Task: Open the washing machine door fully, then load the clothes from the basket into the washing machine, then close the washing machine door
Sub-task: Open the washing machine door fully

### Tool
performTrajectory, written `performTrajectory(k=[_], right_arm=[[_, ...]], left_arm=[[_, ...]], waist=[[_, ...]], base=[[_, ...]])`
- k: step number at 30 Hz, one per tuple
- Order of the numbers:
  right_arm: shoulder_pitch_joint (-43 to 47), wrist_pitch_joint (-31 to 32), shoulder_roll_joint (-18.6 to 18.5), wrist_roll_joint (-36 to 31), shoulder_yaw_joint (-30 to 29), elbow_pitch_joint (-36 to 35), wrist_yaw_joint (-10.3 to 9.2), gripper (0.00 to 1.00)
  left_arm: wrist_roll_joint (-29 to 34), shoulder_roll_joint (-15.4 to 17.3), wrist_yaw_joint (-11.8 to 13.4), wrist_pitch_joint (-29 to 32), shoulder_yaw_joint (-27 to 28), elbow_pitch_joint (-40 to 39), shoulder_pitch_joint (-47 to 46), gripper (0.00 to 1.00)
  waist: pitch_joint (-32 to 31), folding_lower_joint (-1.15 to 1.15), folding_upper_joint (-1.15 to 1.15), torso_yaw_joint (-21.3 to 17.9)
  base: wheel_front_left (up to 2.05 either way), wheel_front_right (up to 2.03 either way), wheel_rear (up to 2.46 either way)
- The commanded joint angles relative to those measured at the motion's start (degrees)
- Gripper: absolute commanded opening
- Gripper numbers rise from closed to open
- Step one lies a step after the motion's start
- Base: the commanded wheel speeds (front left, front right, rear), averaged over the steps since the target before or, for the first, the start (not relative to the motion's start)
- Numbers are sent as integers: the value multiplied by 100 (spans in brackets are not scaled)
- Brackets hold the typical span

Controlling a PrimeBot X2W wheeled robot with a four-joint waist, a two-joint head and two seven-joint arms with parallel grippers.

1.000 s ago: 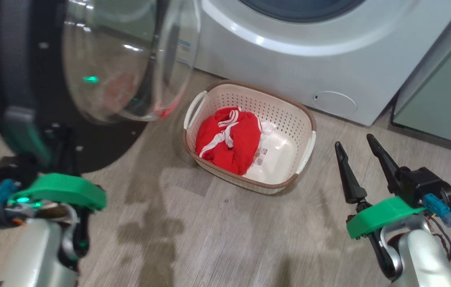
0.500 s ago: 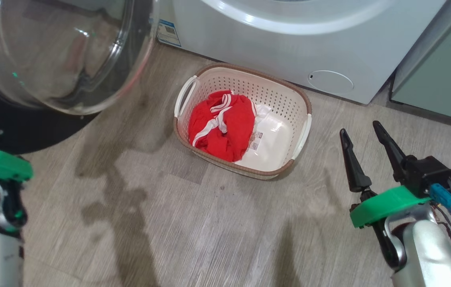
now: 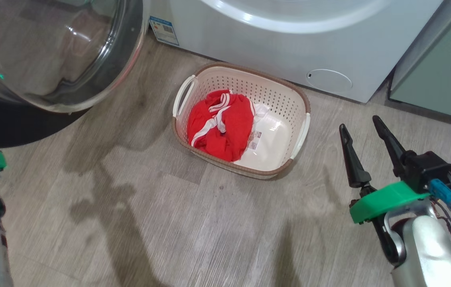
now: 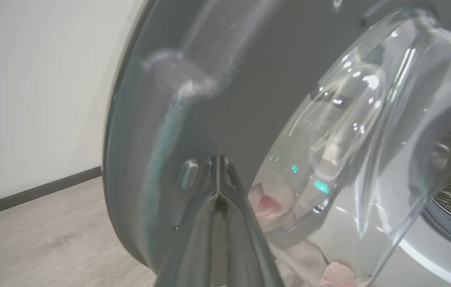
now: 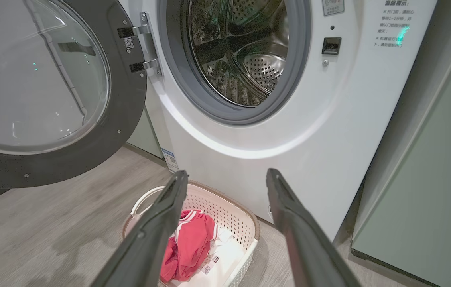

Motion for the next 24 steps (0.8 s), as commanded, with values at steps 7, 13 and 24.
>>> performTrajectory(k=[7, 13, 24], right_arm=[[-84, -73, 11, 49, 144, -70, 0, 100], [16, -134, 33, 105, 93, 12, 0, 100], [122, -217, 51, 203, 75, 124, 0, 100]], left_arm=[[597, -310, 41, -70, 411, -1085, 737, 0], [925, -826, 46, -71, 319, -2139, 1606, 84], [1323, -1052, -33, 60, -374, -2960, 2255, 100]], waist=[[-194, 0, 0, 0], [-422, 0, 0, -2], [-700, 0, 0, -349]], base=[[0, 0, 0], [0, 0, 0], [0, 0, 0]])
